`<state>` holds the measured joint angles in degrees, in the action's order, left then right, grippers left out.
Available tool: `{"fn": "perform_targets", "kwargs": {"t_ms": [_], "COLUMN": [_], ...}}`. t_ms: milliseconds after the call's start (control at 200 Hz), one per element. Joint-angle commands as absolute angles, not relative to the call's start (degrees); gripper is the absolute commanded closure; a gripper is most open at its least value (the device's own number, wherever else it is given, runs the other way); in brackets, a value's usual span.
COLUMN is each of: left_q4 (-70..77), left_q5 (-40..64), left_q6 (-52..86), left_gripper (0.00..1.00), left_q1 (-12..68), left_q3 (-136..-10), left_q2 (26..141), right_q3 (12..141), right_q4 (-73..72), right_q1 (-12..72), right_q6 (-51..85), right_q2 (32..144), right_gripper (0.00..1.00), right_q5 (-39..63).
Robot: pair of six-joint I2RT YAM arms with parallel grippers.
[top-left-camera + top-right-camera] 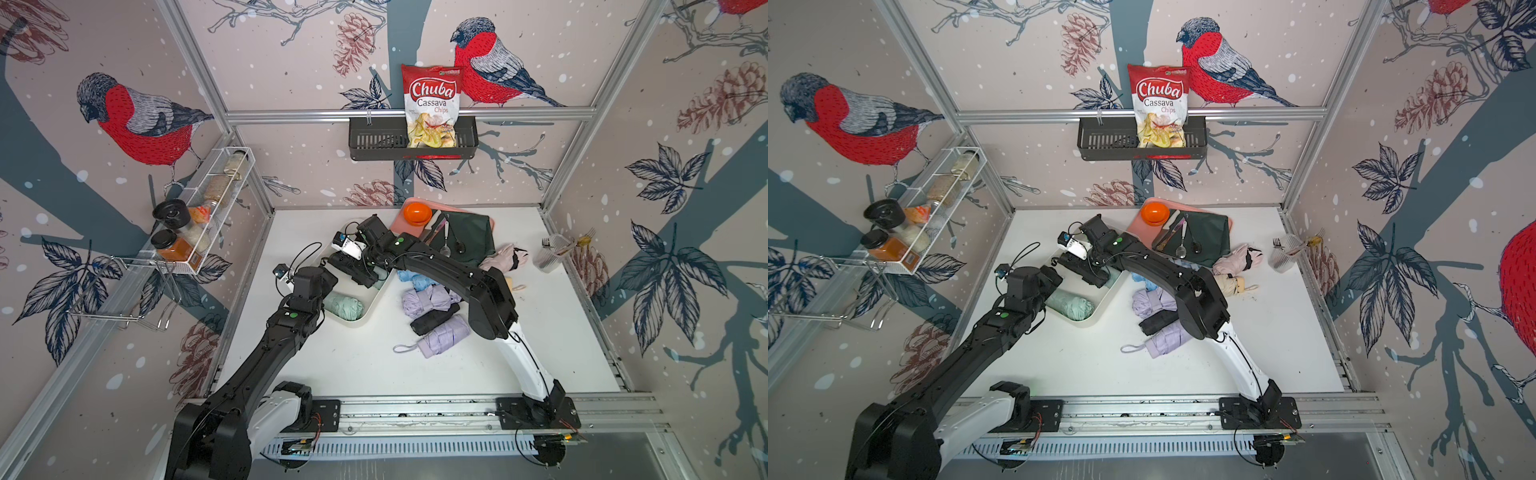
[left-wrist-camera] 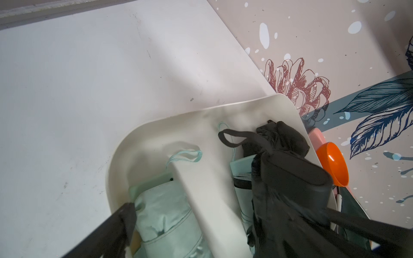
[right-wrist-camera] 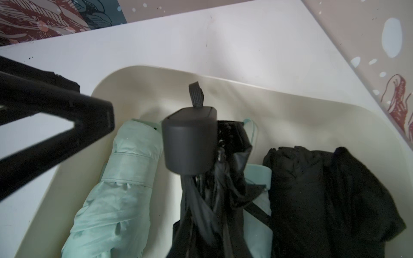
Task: Put the umbrella into the storage box
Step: Place the umbrella in the storage box.
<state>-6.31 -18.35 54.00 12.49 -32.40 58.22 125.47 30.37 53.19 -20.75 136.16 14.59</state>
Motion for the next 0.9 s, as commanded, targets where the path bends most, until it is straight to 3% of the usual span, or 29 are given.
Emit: {"fn": "perform_targets", "kwargs": {"t_ms": [0, 330, 580, 805, 896], "left_q4": [-4.8, -4.8, -4.6, -4.4, -4.4], "left_q5": [-19.4, -19.3, -18.9, -18.6, -18.7], "left_q6": [53.9, 53.8, 53.8, 53.7, 53.7], "left_gripper": [0.02, 0.02, 0.02, 0.02, 0.02], "left_q1": [12.6, 12.5, 12.5, 12.5, 12.5], "left_q3": [-32.4, -32.7, -32.8, -33.0, -33.0], "left_q2": [58.4, 58.6, 58.9, 58.9, 59.0], "right_q3": [126.3, 131.2, 131.4, 133.2, 133.2], "right_q4": [30.9, 36.7, 35.8, 35.1, 34.7], "right_q1": [53.5, 53.6, 53.4, 52.6, 52.5], "right_q6": [-20.4, -18.6, -17.1, -14.9, -14.7], "right_q2": [136.8, 142.7, 145.0, 146.5, 146.6], "right_gripper": [1.0, 1.0, 1.0, 0.88, 0.71], "right_q5": [15.4, 14.4, 5.7, 0.5, 0.6]}}
